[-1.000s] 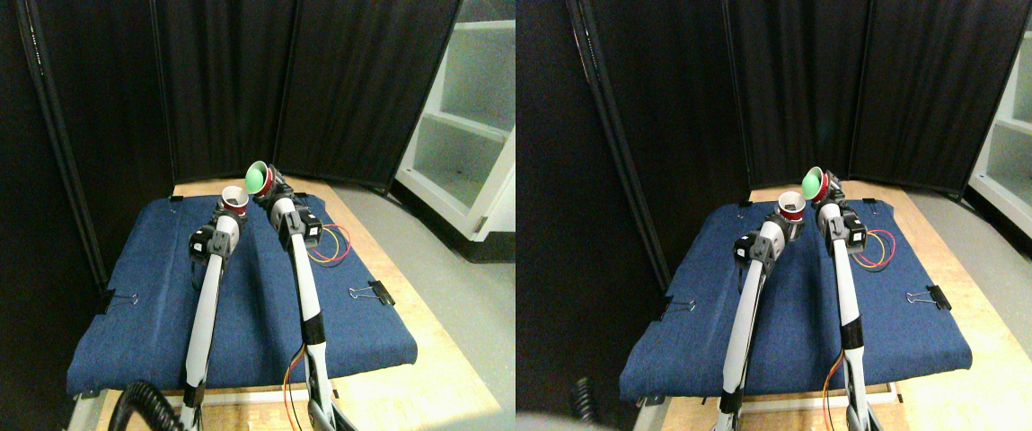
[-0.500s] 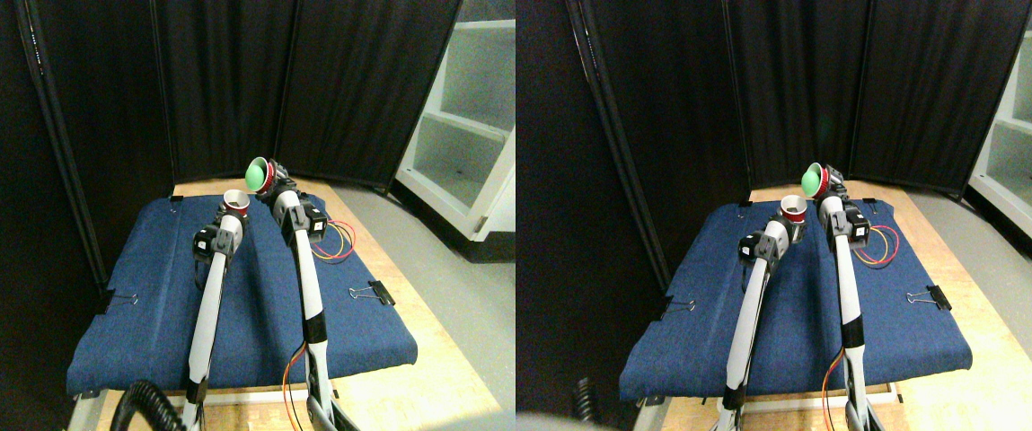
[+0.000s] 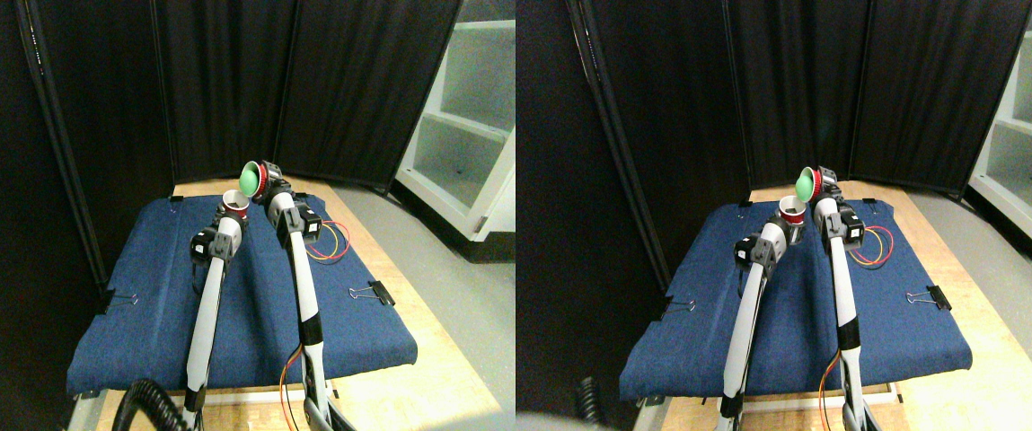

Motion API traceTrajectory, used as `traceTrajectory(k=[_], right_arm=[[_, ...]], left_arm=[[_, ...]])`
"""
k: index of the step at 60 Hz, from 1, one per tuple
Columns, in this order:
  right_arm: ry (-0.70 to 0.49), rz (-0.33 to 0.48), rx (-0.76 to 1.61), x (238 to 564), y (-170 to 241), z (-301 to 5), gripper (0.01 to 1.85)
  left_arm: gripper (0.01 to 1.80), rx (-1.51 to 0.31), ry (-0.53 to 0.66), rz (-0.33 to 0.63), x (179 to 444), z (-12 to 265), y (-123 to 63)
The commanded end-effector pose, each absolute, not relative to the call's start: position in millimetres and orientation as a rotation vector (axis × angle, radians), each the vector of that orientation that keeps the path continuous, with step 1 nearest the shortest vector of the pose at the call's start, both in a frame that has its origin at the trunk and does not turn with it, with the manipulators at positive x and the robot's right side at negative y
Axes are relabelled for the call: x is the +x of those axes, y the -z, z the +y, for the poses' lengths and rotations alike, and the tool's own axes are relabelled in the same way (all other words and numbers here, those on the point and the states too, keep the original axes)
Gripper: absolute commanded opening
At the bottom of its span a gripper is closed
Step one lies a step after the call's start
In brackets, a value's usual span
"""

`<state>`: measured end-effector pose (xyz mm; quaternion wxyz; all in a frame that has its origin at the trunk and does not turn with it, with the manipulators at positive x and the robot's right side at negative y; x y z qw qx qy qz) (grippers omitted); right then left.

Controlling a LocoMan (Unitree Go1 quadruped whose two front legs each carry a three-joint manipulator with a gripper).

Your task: Pour (bimanual)

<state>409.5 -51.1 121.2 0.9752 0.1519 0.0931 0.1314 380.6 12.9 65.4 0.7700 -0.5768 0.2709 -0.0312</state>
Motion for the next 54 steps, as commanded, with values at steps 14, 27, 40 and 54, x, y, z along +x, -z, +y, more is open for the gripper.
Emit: traceTrajectory(k=[14,27,40,54], right_arm=[[-0.331,0.089,0.18,409.3,-129.7,-45.3,0.41],[-0.353,0.045,0.144,407.6,-133.1,-46.2,0.45],[-0.383,-0.023,0.069,403.8,-137.8,-45.7,0.44],[-0.446,-0.1,-0.144,397.9,-141.1,-38.5,0.4]], left_arm=[[0.33,-1.267,0.098,0.564,379.3,12.3,-72.2],[0.33,-1.283,0.088,0.579,381.9,10.2,-70.3],[0.33,-1.277,0.074,0.579,382.2,7.3,-70.0],[0.33,-1.274,0.083,0.579,382.0,6.1,-70.0]])
